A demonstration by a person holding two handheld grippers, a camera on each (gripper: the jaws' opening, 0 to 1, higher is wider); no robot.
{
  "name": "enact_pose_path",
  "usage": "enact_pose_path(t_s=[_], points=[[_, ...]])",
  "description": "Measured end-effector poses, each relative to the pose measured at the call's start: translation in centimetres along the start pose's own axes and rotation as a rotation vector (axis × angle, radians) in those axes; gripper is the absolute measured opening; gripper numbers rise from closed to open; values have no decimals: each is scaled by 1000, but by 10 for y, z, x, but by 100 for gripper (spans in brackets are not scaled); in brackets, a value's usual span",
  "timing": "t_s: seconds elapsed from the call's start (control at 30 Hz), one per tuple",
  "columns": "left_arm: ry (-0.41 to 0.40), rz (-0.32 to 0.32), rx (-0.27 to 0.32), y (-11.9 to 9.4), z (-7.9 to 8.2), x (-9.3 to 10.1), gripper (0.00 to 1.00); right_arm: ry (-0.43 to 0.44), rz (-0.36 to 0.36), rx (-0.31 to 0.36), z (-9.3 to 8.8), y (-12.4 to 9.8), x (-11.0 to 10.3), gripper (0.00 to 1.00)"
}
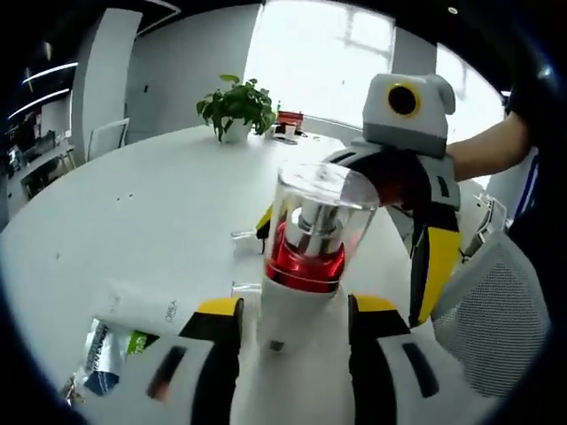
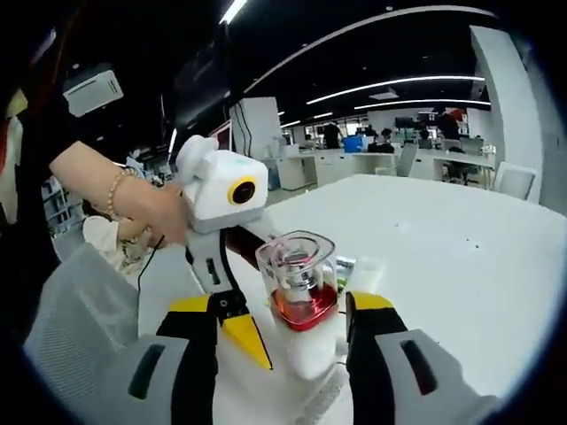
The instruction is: Arrange the skincare products in the storage area until every visible bottle or jar stands upright without overlapping.
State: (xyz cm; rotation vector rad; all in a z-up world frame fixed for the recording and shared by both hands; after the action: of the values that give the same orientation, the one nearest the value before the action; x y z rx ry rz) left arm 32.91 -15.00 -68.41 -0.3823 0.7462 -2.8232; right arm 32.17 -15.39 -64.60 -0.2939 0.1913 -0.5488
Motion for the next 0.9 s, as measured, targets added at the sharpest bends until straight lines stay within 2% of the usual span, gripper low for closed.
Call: enact_pose_path(t_s=[0.13,0.23,0.3,0.33,0.4,0.6,0.7,0.9], points=[[-25,23,-6,-8,-4,2,57,14,-11,1,1,-4,-7,63],[-56,37,-2,-13,-7,8,64,82,-26,63,10,-7,-5,70],[-76,49,3,-18,-9,9,66,73,-42,69,12,-11,-5,72],[-117,61,7,-23,-11,8,67,83,-48,69,11,-13,-5,73],[-172,65,33,-28,-8,14,70,81,-55,74,12,-14,-10,73],[-230,84,81,-45,-4,17,77,88,-82,72,10,-14,-18,86],[-266,99,99,-54,-4,14,80,90,-89,74,12,-16,-21,88],[-328,130,133,-72,-7,23,89,83,-103,77,16,-26,-35,90]])
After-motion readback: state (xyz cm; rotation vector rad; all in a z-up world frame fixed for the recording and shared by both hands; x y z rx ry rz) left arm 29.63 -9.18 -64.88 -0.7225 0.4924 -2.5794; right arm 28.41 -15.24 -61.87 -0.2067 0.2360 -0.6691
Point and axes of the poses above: the point that each gripper's makers call its tool centre point, and the gripper's own axes: y roughly forward along the fingers, x roughly to its right, z roughly out of its top, the point moved 1 cm from there along -y, roughly backward along the fingers, and after that the axes turned 1 degree about -y, right-handed, at the moved point
